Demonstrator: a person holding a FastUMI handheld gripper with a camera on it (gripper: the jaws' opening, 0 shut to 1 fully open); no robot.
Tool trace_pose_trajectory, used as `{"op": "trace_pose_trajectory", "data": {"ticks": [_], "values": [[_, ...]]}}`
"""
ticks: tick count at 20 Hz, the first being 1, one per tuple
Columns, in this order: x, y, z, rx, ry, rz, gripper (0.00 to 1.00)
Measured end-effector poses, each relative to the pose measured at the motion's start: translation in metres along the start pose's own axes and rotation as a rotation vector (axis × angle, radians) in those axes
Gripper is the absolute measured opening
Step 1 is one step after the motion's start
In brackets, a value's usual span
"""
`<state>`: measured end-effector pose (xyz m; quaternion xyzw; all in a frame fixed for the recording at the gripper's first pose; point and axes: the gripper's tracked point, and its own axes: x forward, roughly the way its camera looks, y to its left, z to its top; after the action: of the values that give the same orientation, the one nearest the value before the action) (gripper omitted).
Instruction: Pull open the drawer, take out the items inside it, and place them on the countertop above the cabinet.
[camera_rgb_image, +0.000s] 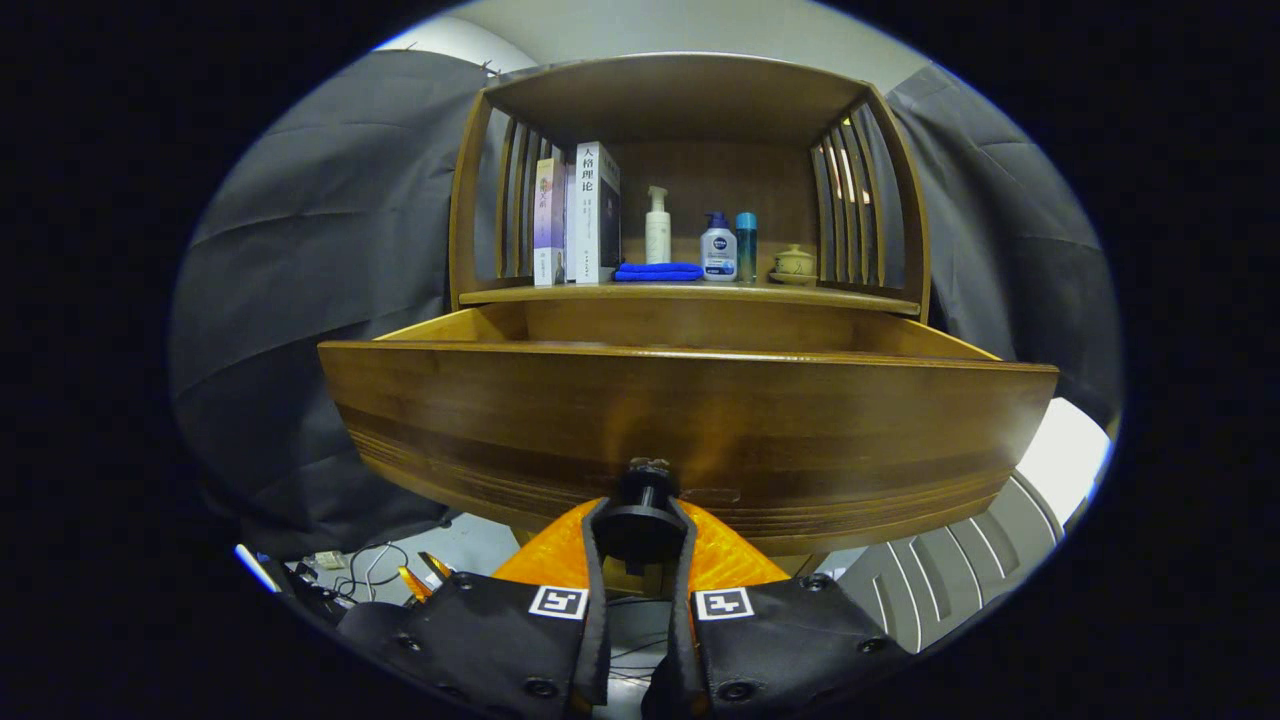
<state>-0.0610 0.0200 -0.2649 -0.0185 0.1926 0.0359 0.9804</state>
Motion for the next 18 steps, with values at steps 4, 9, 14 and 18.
{"op": "trace_pose_trajectory", "data": {"ticks": [4,9,14,18], "values": [[0.0,0.001,-0.001,0.008,0.01,-0.001,0.27],[-0.009,0.001,-0.003,0.022,0.029,0.009,0.45],[-0.04,-0.004,0.02,-0.05,-0.012,0.029,1.0],[-0.058,-0.021,0.062,-0.077,-0.071,0.027,0.99]]}}
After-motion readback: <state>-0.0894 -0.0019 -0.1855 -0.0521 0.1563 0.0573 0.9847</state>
